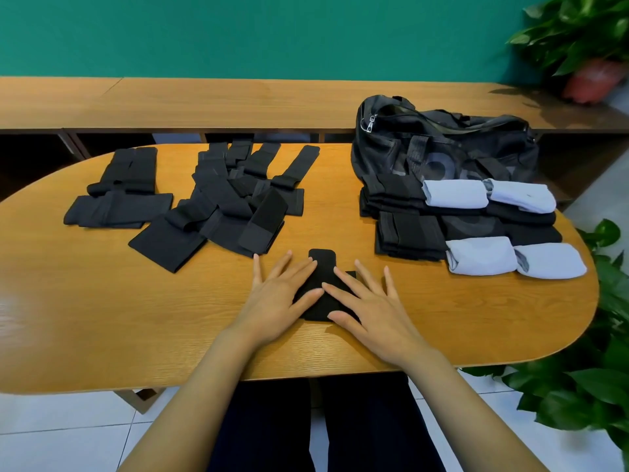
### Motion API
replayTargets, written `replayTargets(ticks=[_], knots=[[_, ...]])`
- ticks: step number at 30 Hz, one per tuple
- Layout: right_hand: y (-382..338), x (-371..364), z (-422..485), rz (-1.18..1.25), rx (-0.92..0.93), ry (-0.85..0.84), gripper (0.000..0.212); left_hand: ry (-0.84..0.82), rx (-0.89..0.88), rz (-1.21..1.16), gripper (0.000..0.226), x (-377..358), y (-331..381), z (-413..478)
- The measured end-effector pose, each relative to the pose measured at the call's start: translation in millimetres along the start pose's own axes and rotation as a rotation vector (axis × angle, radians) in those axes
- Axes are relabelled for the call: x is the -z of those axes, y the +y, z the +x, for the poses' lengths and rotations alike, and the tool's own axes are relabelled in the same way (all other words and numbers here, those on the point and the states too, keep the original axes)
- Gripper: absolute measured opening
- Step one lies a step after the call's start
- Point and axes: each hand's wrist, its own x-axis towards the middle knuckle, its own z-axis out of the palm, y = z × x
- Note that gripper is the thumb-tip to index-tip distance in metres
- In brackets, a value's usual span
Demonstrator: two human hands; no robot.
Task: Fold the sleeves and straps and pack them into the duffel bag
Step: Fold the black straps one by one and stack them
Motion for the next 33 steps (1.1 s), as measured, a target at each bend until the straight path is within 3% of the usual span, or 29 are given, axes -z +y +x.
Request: replayTargets(ticks=[4,11,14,19,22,24,28,33], knots=[[6.3,1.4,-3.3,0.015,0.032,0.035,0.077,-0.035,-0.063,-0.047,0.081,2.2,-2.0,-16.4],[7.6,0.7,-4.3,0.006,0.051,0.062,0.082,-0.006,-0.081,0.085,0.071,0.0,0.7,-29.7],[5.7,-2.4,-4.2,0.005,0.079,0.158,0.074,0.095,-0.101,0.091,0.07,-2.5,5.4,-32.1],[6.8,-5.7,-3.9,0.104,0.086,0.419,0.043,0.235,-0.128,0.046,0.07,-2.5,10.8,-32.5],[4.4,0.2,-1.0,0.172,0.044,0.515,0.041,0.32,-0.134,-0.01,0.055,-3.1,12.1,-32.3],[2.0,5.0,2.7,0.242,-0.007,0.556,0.044,0.412,-0.073,-0.075,0.038,-4.1,14.7,-30.4],[-3.2,15.1,15.4,0.468,-0.2,0.481,0.06,0.439,0.113,-0.184,0.031,-2.5,22.5,-20.8],[-6.8,14.6,31.7,0.539,-0.268,0.446,0.042,0.434,0.321,-0.183,0.026,0.0,30.3,-12.7]])
